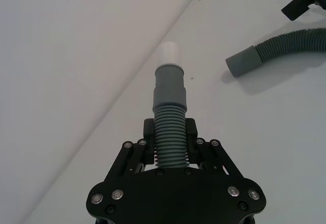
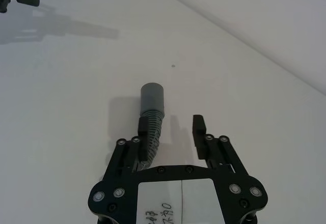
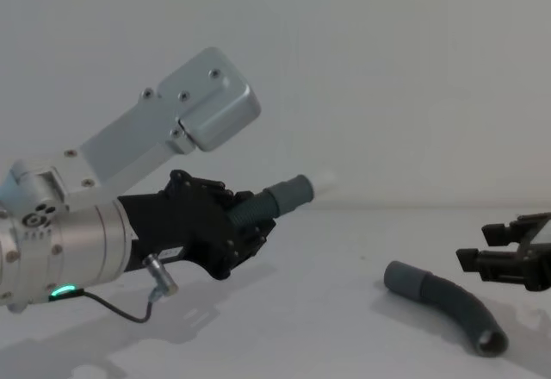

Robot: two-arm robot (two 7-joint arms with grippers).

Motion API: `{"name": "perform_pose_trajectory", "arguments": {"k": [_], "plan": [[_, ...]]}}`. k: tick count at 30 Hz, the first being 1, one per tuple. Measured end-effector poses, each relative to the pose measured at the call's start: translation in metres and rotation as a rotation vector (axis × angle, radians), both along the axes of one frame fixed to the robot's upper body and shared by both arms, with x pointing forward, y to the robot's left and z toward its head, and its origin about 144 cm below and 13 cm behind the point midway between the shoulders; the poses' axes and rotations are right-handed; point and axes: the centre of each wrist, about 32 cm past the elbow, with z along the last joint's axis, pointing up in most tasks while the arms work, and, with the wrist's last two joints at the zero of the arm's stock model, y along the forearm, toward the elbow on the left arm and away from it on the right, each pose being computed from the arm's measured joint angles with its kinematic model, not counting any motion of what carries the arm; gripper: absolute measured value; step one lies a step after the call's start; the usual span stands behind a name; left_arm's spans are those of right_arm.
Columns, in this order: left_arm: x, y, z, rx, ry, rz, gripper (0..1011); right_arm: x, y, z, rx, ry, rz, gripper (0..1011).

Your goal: Use both hands to pick up one end of the pipe from the table, align the ends, and insert them.

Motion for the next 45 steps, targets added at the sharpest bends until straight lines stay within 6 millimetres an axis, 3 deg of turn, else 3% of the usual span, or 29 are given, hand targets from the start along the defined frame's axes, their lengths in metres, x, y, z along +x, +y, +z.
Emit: {"name": "perform_pose_trajectory", "arguments": {"k": [3,7,19,45], "plan": [[0.0,0.002,0.0,0.02,-0.022,-0.018,339,0.0,-0.001,0.001,-0.004,0.001,0.001,521],[0.001,0.005,0.001,0.039,-0.043,-0.036,339,0.0,-0.001,0.001,-0.006,0.002,0.001,683],[0.002,0.009,0.002,0.074,-0.076,-0.067,339,0.007,0.002,-0.005,0.021,0.043,0.004,990],[0.002,0.011,0.002,0.091,-0.094,-0.083,339,0.023,0.012,-0.019,0.108,0.137,-0.007,1001]]}}
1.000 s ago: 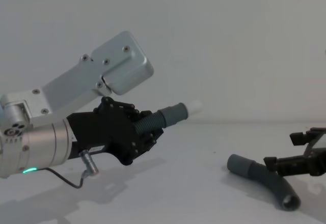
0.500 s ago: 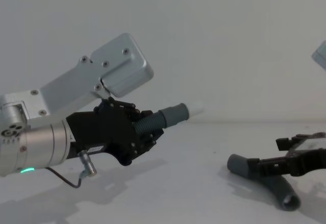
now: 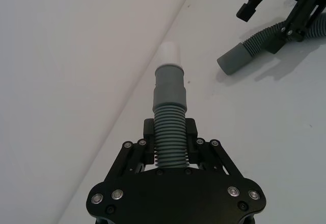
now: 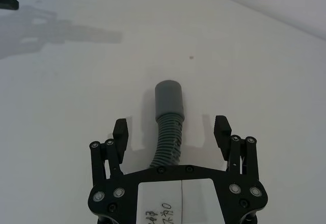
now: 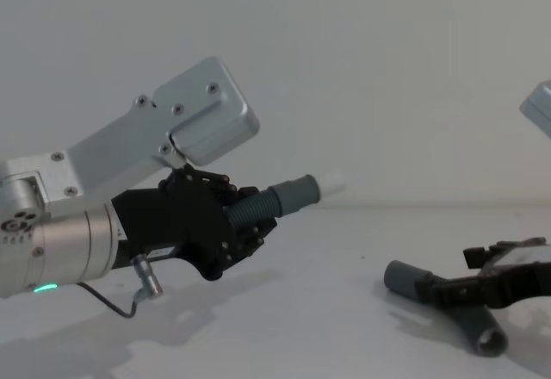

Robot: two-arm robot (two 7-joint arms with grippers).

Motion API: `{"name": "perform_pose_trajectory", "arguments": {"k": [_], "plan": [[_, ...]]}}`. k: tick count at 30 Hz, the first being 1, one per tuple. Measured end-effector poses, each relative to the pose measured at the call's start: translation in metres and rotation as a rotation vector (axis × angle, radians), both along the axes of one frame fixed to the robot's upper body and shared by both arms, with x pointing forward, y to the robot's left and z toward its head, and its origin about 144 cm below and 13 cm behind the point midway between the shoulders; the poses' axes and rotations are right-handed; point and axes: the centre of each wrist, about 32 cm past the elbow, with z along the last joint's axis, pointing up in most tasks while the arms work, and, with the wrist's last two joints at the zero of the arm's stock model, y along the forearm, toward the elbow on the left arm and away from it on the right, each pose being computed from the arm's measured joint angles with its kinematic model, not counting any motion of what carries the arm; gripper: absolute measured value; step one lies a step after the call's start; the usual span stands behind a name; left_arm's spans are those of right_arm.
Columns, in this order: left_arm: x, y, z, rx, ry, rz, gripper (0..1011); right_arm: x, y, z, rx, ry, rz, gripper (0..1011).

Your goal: Use both hands to pick up one end of the pipe from the table, align the ends, and insert them.

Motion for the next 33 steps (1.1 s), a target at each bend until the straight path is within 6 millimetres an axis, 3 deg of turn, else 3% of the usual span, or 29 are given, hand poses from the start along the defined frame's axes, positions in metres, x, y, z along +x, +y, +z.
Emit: {"name": "perform_pose_trajectory", "arguments": {"k": [19,24,33], "plan": [[0.0,0.0004,0.0001,0.002,-0.002,-0.002,339,0.0011,-0.0022,-0.0083,-0.013,0.048,-0.005,994],[0.0001,0.0004,0.0001,0.002,-0.002,-0.002,339,0.0012,-0.0023,-0.0094,-0.012,0.054,-0.005,896],[0.0001,0.0004,0.0001,0.002,-0.002,-0.001,339,0.0014,-0.0025,-0.0102,-0.011,0.059,-0.005,630]]}}
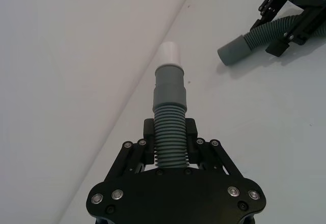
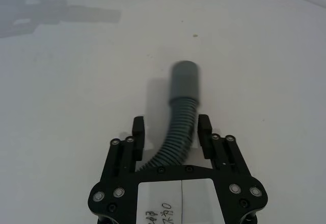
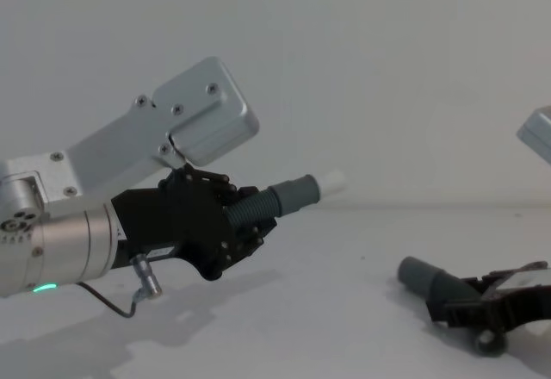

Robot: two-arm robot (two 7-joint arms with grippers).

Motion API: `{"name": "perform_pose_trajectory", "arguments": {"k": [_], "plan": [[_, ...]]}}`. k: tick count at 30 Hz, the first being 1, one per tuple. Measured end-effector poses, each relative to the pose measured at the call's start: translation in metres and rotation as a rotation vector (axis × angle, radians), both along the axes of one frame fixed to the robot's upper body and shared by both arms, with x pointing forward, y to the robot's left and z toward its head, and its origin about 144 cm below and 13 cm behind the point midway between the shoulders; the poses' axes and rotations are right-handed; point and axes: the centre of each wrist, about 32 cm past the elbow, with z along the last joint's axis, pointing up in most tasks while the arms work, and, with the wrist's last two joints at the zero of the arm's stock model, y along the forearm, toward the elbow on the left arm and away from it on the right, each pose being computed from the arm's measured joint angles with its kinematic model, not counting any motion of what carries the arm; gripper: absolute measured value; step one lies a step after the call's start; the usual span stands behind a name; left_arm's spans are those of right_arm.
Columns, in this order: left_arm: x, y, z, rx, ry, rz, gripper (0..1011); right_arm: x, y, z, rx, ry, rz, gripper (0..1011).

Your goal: Use both hands to pick up one end of the pipe from the table, align the ends, and insert them.

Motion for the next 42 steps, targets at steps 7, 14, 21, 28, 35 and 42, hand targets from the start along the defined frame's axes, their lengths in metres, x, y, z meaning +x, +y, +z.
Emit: {"name": "perform_pose_trajectory", "arguments": {"k": [7,14,21,28,35,42], "plan": [[0.0,0.0,0.0,0.0,0.0,0.0,339,0.0,0.0,0.0,0.001,0.001,0.0,383],[0.0,0.0,0.0,0.0,0.0,0.0,339,0.0,0.0,-0.001,0.0,0.003,0.0,286],[0.0,0.0,0.0,0.0,0.0,0.0,339,-0.001,0.0,0.0,-0.009,-0.004,0.003,286],[0.0,0.0,0.0,0.0,0.0,0.0,339,-0.005,-0.001,0.007,-0.061,-0.053,0.01,284],[0.0,0.0,0.0,0.0,0.0,0.0,339,-0.01,-0.003,0.018,-0.139,-0.13,0.023,284],[0.0,0.0,0.0,0.0,0.0,0.0,339,-0.018,-0.006,0.031,-0.244,-0.221,0.049,284]]}}
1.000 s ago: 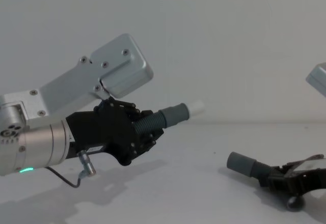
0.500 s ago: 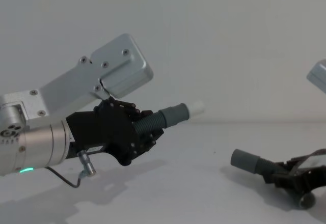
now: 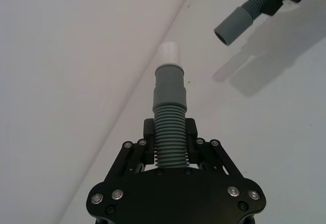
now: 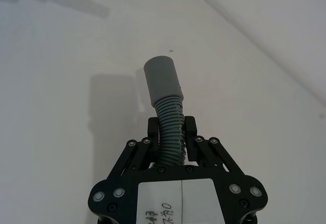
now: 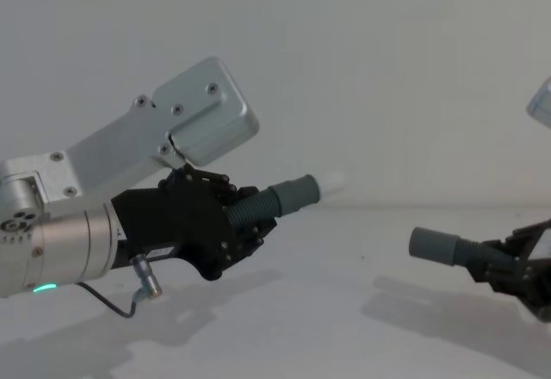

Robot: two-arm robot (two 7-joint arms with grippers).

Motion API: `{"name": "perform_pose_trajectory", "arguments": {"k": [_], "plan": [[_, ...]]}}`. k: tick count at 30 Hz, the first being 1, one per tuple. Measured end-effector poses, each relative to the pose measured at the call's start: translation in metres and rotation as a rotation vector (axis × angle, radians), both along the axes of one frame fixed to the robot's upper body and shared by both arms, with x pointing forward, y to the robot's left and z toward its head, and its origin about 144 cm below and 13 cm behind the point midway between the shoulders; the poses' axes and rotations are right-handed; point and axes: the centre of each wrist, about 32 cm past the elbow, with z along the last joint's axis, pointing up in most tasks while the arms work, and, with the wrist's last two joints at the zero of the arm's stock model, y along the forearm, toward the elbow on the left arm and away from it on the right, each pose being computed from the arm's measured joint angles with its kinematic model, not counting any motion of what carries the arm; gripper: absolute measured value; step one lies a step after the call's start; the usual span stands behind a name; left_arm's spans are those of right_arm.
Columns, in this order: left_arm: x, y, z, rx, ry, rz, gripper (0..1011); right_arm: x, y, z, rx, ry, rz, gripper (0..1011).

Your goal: Use both hands to pick up one end of the pipe from the table, align the ends, and insert them.

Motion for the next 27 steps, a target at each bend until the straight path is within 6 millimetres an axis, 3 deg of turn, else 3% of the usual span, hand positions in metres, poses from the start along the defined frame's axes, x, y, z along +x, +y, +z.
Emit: {"name": "perform_pose_trajectory", "arguments": {"k": [27], "plan": [[0.001,0.002,-0.002,-0.001,-0.035,-0.038,339,-0.024,-0.01,0.045,-0.41,-0.344,0.198,284]]}}
